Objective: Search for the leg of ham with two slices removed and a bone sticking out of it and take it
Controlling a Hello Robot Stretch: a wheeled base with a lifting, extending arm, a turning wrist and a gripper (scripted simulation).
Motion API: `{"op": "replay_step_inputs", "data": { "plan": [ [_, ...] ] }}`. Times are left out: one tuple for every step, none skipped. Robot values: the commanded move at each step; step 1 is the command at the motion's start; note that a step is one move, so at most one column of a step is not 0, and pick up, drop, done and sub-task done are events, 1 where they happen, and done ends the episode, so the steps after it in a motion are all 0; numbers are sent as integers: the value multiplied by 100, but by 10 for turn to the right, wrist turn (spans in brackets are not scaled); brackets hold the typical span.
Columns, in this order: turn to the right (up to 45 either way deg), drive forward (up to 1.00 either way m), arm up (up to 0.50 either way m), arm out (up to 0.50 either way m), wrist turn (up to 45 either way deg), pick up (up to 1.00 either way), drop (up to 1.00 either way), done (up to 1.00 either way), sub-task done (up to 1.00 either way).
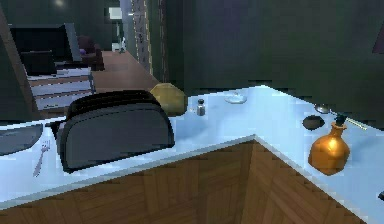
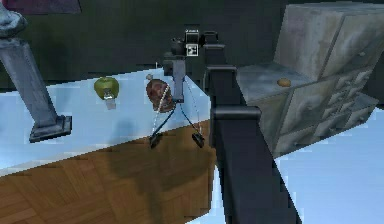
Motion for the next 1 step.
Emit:
{"op": "replay_step_inputs", "data": {
  "plan": [
    [0, 0, 0, 0, 450, 0, 0, 0, 0]
  ]
}}
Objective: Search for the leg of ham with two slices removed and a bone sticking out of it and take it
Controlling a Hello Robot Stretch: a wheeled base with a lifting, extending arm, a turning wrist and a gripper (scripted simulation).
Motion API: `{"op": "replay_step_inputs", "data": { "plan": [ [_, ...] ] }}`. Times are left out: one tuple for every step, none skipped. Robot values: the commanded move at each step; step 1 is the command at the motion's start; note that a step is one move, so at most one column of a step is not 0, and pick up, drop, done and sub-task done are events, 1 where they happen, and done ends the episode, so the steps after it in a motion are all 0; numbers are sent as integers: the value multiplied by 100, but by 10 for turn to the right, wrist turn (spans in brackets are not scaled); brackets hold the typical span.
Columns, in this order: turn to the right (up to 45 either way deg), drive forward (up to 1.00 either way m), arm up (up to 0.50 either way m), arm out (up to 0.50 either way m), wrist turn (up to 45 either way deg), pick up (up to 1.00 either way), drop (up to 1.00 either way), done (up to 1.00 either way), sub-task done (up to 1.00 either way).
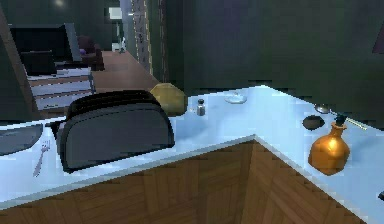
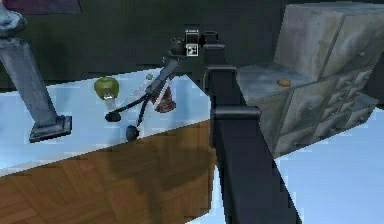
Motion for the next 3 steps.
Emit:
{"op": "replay_step_inputs", "data": {
  "plan": [
    [0, 0, 0, 0, 450, 0, 0, 0, 0],
    [0, 0, 0, 0, 450, 0, 0, 0, 0],
    [0, 0, 0, 0, 150, 0, 0, 0, 0]
  ]
}}
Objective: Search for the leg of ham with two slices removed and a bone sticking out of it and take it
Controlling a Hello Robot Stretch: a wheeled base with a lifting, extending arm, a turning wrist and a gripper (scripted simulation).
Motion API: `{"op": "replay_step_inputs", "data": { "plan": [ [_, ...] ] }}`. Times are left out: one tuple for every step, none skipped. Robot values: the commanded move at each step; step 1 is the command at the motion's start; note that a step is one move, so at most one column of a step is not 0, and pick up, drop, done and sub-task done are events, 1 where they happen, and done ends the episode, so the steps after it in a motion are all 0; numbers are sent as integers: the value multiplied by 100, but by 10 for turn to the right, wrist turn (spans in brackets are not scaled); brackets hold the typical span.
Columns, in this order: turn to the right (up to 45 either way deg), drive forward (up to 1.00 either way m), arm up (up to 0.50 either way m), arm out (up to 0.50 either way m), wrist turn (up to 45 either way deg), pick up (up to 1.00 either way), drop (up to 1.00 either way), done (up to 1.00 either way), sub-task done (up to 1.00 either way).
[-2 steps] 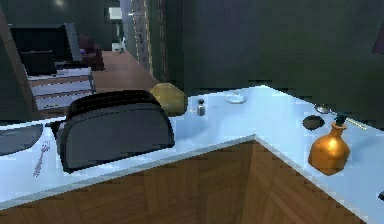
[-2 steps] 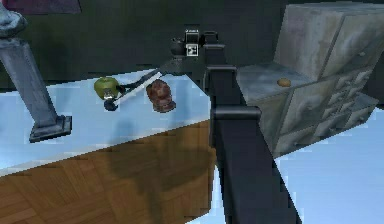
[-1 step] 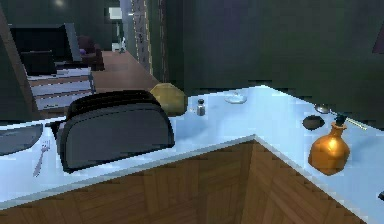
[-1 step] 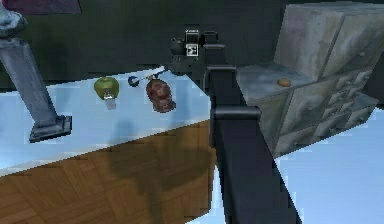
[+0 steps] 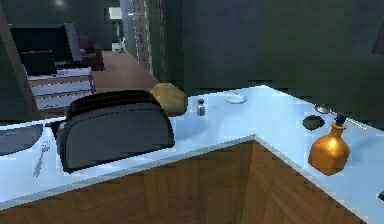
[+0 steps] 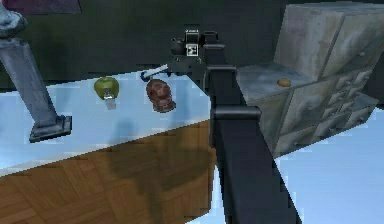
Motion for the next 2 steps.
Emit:
{"op": "replay_step_inputs", "data": {
  "plan": [
    [0, 0, -16, 0, 0, 0, 0, 0, 0],
    [0, 0, 0, 0, 0, 100, 0, 0, 0]
  ]
}}
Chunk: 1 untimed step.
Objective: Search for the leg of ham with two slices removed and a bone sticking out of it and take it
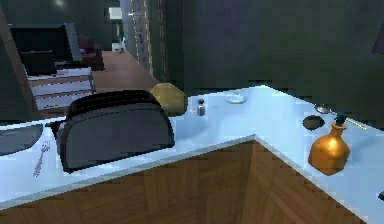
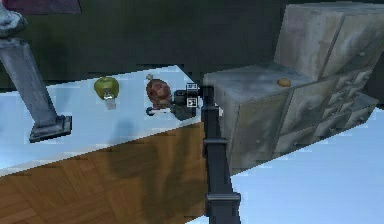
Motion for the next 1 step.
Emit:
{"op": "replay_step_inputs", "data": {
  "plan": [
    [0, 0, 10, 0, 0, 0, 0, 0, 0]
  ]
}}
